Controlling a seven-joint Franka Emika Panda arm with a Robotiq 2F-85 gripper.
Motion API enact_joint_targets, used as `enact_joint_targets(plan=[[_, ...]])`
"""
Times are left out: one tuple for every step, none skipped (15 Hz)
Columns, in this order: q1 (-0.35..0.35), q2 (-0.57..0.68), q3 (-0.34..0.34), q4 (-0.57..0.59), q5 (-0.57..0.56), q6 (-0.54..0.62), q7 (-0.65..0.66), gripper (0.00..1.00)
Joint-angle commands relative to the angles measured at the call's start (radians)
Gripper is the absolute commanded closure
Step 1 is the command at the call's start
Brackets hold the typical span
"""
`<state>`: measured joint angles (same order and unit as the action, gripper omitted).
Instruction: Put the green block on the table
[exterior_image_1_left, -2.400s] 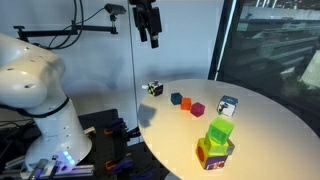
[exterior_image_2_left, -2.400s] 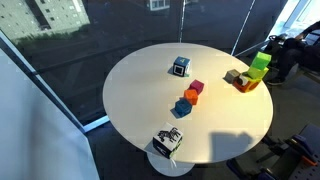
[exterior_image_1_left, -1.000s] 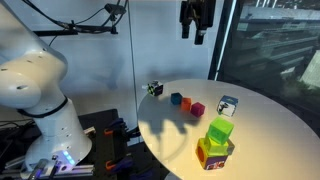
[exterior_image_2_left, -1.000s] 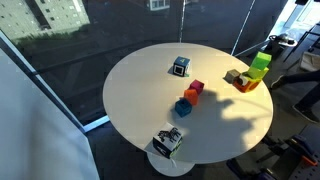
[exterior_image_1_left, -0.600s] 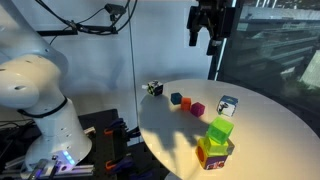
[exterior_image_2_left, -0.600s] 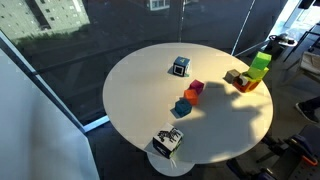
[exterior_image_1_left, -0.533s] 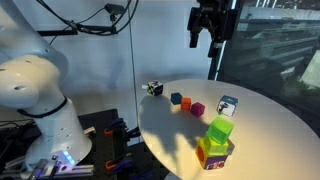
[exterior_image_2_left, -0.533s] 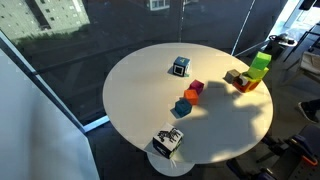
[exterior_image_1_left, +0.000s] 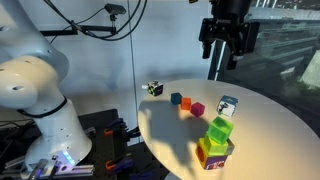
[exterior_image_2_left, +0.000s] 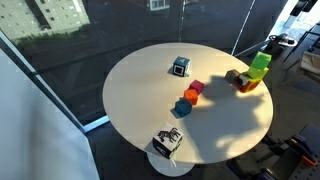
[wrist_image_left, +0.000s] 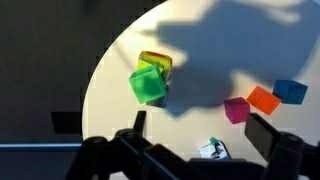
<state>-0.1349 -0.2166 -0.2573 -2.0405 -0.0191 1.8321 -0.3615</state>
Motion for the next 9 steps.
enact_joint_targets(plan=[[-0.014, 0.026, 0.005, 0.014, -0.006, 0.045, -0.010, 0.00], [-0.012, 0.016, 0.009, 0.002, 0.002, 0.032, -0.002, 0.00], [-0.012, 0.021, 0.010, 0.001, 0.002, 0.034, -0.002, 0.00], [-0.012, 0.023, 0.010, 0.001, 0.002, 0.034, -0.002, 0.00], [-0.012, 0.024, 0.010, 0.001, 0.002, 0.034, -0.002, 0.00], [-0.012, 0.024, 0.011, 0.001, 0.002, 0.034, -0.002, 0.00], [-0.012, 0.024, 0.011, 0.001, 0.002, 0.034, -0.002, 0.00], [-0.012, 0.024, 0.011, 0.001, 0.002, 0.034, -0.002, 0.00], [-0.012, 0.024, 0.011, 0.001, 0.002, 0.034, -0.001, 0.00]])
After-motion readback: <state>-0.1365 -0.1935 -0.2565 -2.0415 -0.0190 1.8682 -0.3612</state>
